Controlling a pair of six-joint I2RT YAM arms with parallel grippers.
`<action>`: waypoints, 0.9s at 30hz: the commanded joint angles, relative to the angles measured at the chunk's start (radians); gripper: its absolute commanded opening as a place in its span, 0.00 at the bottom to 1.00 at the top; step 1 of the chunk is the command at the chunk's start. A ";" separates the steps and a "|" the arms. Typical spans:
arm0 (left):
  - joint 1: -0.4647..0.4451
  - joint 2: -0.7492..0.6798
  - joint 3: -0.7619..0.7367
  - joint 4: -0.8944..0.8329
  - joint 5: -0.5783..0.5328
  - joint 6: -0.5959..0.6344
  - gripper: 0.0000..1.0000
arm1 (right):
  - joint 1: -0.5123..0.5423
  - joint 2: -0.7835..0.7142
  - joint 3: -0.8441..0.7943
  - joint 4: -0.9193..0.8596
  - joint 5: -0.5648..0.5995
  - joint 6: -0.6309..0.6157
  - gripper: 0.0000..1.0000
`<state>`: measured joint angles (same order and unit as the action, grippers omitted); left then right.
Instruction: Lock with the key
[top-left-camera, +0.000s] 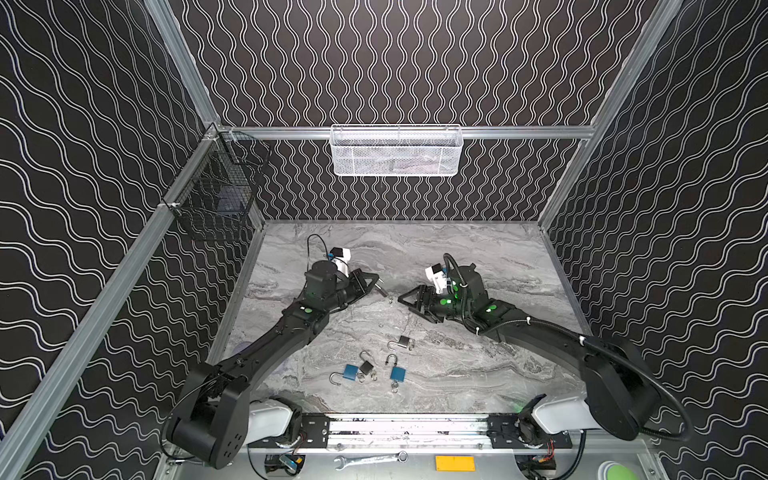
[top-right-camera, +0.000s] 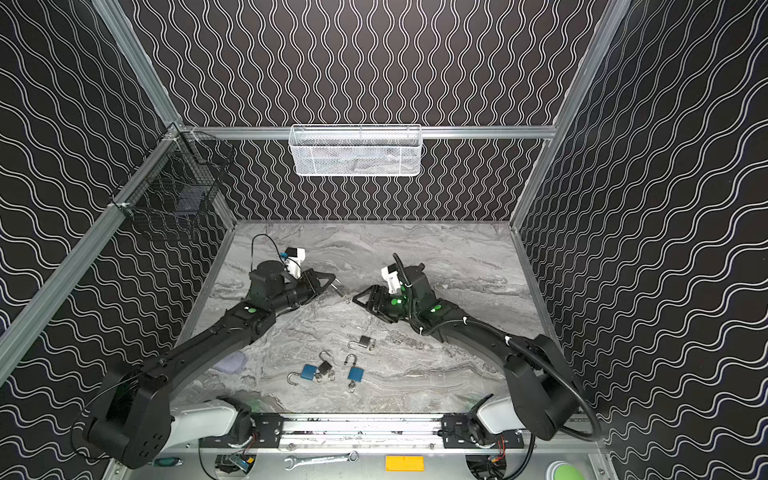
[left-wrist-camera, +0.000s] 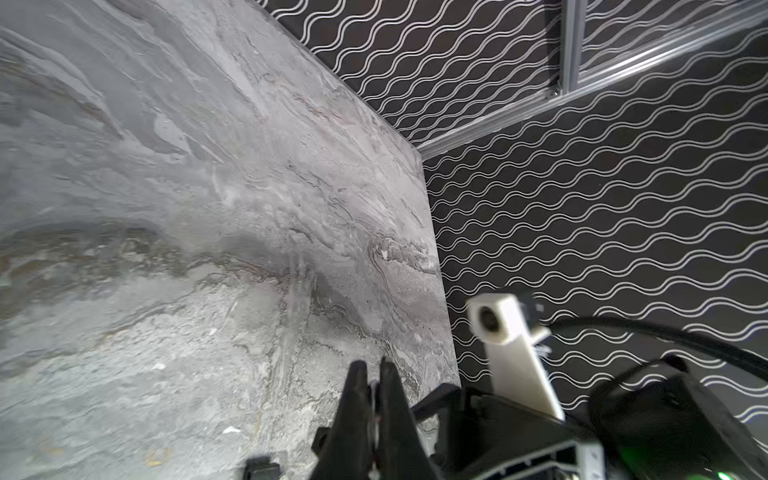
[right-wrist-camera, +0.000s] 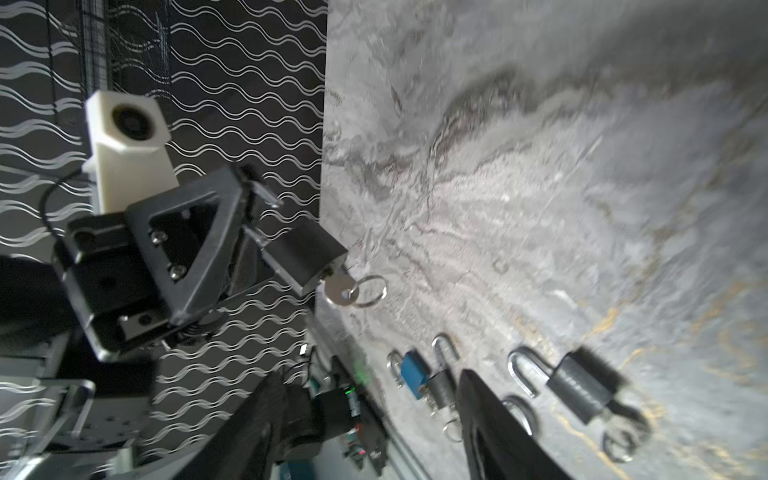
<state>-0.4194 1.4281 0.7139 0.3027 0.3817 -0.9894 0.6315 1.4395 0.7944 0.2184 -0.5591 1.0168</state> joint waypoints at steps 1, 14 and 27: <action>-0.017 0.014 -0.006 0.134 -0.056 -0.041 0.00 | -0.007 0.029 -0.031 0.238 -0.140 0.230 0.66; -0.028 0.021 -0.033 0.183 -0.049 -0.067 0.00 | -0.007 0.140 -0.058 0.569 -0.203 0.492 0.66; -0.028 0.062 -0.072 0.280 -0.003 -0.120 0.00 | -0.010 0.279 -0.067 0.843 -0.191 0.652 0.60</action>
<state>-0.4469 1.4834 0.6449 0.4927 0.3576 -1.0954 0.6243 1.7023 0.7208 0.9539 -0.7574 1.6157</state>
